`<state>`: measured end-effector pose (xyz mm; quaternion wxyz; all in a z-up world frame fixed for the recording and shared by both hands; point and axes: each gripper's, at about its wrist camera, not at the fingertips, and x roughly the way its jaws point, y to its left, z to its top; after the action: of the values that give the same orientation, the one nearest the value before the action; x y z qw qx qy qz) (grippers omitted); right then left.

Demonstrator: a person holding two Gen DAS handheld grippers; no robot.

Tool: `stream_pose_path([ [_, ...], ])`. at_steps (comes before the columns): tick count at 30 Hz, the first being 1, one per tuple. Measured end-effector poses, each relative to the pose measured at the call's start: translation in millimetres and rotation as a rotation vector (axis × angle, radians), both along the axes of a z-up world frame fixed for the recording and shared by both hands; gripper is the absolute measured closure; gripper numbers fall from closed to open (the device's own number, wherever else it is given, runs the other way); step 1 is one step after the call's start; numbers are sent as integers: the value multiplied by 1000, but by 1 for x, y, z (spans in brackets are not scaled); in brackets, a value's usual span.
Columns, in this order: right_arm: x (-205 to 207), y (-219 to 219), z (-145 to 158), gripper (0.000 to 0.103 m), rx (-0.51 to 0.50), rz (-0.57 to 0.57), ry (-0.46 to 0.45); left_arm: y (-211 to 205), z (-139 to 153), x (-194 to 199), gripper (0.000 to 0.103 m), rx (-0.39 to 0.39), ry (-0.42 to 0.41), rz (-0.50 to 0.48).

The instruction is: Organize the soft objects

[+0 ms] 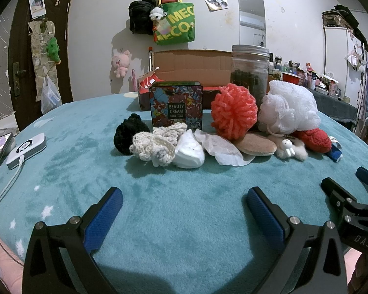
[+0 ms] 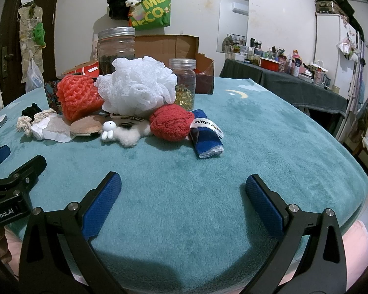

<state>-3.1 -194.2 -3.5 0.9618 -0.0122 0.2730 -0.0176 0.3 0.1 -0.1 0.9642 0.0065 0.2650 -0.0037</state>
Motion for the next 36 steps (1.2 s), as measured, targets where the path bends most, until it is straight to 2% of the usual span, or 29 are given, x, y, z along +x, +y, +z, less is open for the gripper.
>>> stream_pose_path([
  [23,1,-1,1,0,9,5,6,2,-3,1,0,6,23,-9],
  [29,4,-6,11,0,52,44,17,-2,18,6,0,19,-7,-60],
  [36,16,-8,50,0,54,112,-57,-5,49,23,0,9,-41,-124],
])
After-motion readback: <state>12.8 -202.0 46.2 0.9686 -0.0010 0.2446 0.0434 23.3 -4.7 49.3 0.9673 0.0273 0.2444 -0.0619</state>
